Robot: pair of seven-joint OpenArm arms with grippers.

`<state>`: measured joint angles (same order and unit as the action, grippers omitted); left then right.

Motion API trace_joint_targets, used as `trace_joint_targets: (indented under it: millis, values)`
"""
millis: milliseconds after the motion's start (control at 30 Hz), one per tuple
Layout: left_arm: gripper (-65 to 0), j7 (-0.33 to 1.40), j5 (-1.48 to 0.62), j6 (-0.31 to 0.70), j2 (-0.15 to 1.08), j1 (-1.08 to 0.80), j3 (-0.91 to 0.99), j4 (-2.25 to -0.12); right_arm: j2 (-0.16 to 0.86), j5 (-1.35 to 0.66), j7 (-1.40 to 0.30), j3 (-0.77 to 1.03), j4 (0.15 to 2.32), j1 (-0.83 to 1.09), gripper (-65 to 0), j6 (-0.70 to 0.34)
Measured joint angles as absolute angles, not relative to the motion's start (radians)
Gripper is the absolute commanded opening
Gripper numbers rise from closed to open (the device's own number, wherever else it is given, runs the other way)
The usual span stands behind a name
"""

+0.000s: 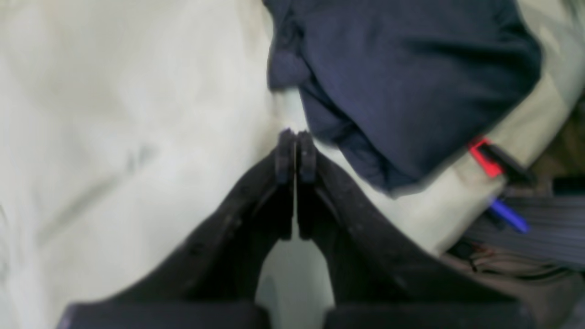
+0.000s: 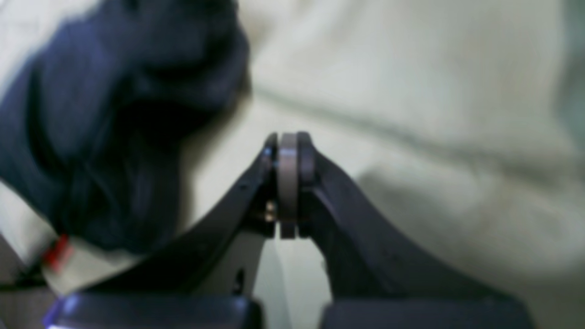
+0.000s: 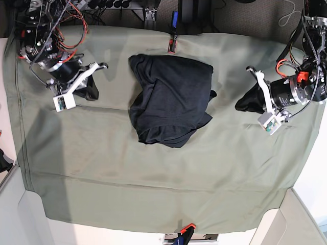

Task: Fold the T-shirt properly

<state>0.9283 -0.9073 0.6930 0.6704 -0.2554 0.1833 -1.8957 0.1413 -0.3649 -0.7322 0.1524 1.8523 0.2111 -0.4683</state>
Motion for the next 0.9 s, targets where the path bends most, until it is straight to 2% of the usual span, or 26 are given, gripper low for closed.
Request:
trace_joint_targets:
  millis: [233, 400, 500, 600, 667, 767, 900]
  values:
    - [-63.9, 0.937, -0.918, 0.692, 0.667, -0.645, 0.377, -1.987, 0.218, -0.439, -0.742, 0.210, 2.001, 0.480, -65.0, -0.472]
    - [-63.9, 0.939, -0.842, 0.693, 0.595, -0.902, 0.363, -1.971, 0.244, -0.479, -0.757, 0.273, 2.027, 0.672, -65.0, -0.477]
    - [-63.9, 0.918, -0.726, 0.693, 0.540, -0.981, 0.324, -1.880, 0.244, -0.480, -0.760, 0.273, 1.992, 0.770, -65.0, -0.501]
    - [-63.9, 0.842, -0.583, 0.694, 0.523, -0.974, 0.239, -1.697, 0.242, -0.489, -0.750, 0.268, 1.891, 0.817, -65.0, -0.503]
    - [-63.9, 0.810, -0.502, 0.628, 0.526, -0.933, 0.155, -1.549, 0.241, -0.485, -0.746, 0.268, 1.774, 0.810, -65.0, -0.501]
    - [-63.9, 0.815, -0.445, 0.526, 0.518, -0.801, 0.009, -1.315, 0.241, -0.455, -0.745, 0.268, 1.554, 0.748, -65.0, -0.499]
    - [-63.9, 0.836, -0.433, 0.531, 0.496, -0.602, -0.187, -1.038, 0.243, -0.387, -0.807, 0.250, 1.254, 0.620, -65.0, -0.459]
